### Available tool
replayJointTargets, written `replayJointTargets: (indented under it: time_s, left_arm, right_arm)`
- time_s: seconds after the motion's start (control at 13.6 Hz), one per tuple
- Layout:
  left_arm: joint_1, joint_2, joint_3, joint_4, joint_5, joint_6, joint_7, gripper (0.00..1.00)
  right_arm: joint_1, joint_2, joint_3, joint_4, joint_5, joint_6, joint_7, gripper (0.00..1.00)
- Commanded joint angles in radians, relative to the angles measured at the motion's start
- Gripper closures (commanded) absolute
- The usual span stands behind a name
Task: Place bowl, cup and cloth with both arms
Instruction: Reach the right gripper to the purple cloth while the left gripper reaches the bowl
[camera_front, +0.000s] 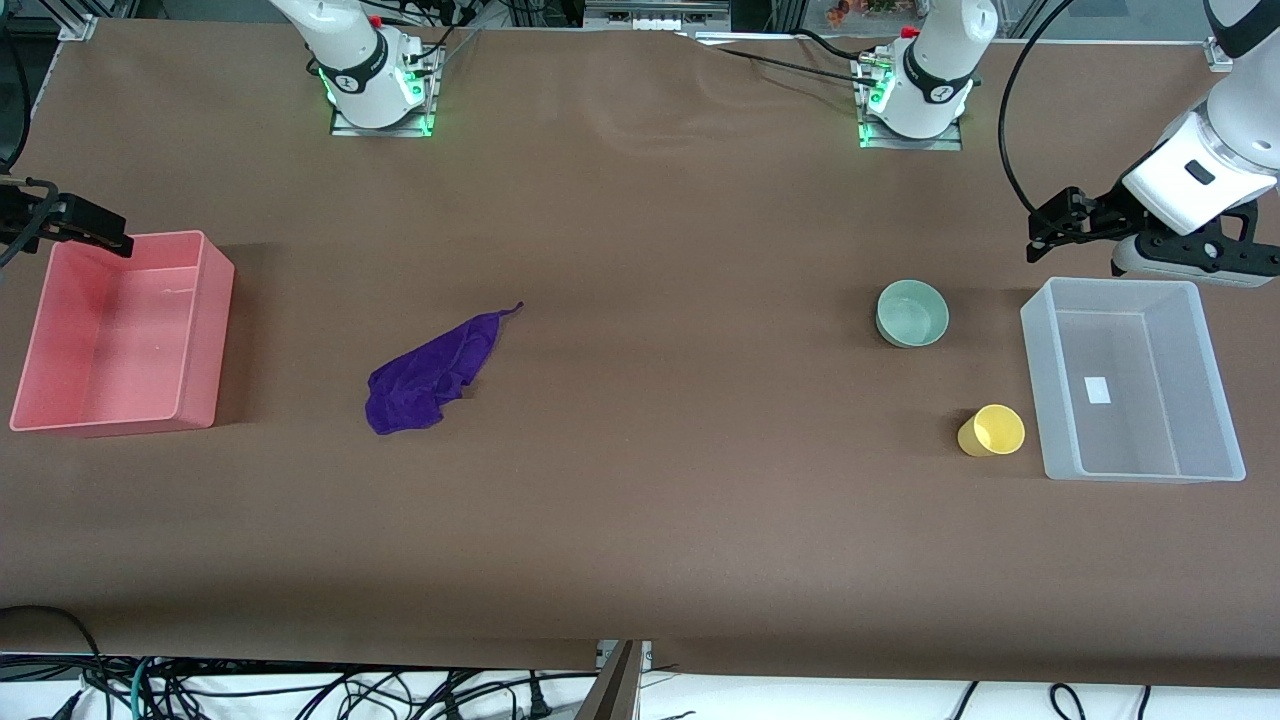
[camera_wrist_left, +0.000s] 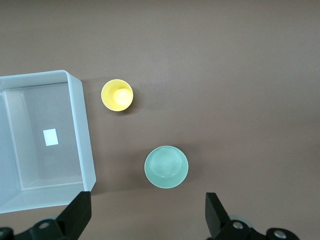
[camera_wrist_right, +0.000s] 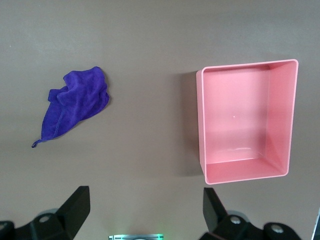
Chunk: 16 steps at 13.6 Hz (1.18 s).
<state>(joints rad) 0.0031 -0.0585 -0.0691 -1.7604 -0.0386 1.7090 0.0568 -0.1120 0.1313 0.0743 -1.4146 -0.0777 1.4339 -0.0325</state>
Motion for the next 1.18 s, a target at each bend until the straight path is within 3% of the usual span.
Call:
replayJointTargets:
  time_s: [0.0, 0.3, 0.74, 0.96, 1.11]
  left_arm:
    - [0.006, -0.018, 0.002, -0.016, -0.012, -0.005, -0.003, 0.0]
    - [0.008, -0.012, 0.009, -0.03, -0.01, -0.002, 0.011, 0.0]
    - [0.008, 0.055, 0.011, -0.183, -0.01, 0.039, 0.024, 0.0]
    - [0.014, 0.14, 0.011, -0.276, -0.01, 0.157, 0.026, 0.0]
    - [0.012, 0.207, 0.011, -0.359, -0.01, 0.274, 0.026, 0.0]
  right_arm:
    - [0.0, 0.002, 0.001, 0.02, 0.016, 0.0, -0.012, 0.0]
    - [0.002, 0.008, 0.001, 0.026, 0.018, 0.0, -0.012, 0.0]
    - [0.002, 0.033, 0.002, 0.019, 0.024, 0.012, -0.004, 0.0]
    - [0.008, 0.037, 0.012, -0.07, 0.032, 0.103, -0.006, 0.0]
    - [0.006, 0.048, 0.027, -0.203, 0.045, 0.221, -0.006, 0.0]
